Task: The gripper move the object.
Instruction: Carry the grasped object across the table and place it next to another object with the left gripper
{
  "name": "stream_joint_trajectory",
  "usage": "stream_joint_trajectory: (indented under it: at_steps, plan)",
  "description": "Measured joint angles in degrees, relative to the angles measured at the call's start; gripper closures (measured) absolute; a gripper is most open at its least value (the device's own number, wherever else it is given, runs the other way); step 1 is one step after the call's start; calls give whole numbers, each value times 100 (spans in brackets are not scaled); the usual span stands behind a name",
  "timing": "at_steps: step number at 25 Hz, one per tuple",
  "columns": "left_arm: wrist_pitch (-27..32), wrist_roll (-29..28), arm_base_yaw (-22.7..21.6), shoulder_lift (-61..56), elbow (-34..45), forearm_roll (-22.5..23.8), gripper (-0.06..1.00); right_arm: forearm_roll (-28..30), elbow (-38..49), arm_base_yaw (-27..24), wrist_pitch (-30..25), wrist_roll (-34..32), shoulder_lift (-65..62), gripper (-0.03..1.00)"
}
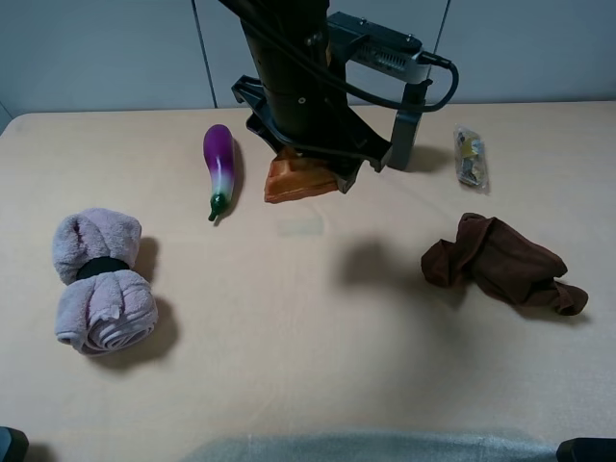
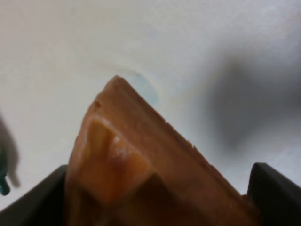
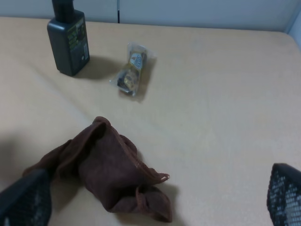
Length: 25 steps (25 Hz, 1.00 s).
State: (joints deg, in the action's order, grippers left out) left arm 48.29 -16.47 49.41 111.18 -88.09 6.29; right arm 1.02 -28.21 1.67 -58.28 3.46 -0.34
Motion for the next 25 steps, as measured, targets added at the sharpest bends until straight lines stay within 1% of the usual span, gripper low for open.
stream_joint_trajectory:
  at_steps: [13,25]
  plan:
    - [-411,-305,564,0,0,0,23,0,0,0,0,0,0,28]
    - [-806,-485,916,37,0,19,23,0,0,0,-5,0,0,28]
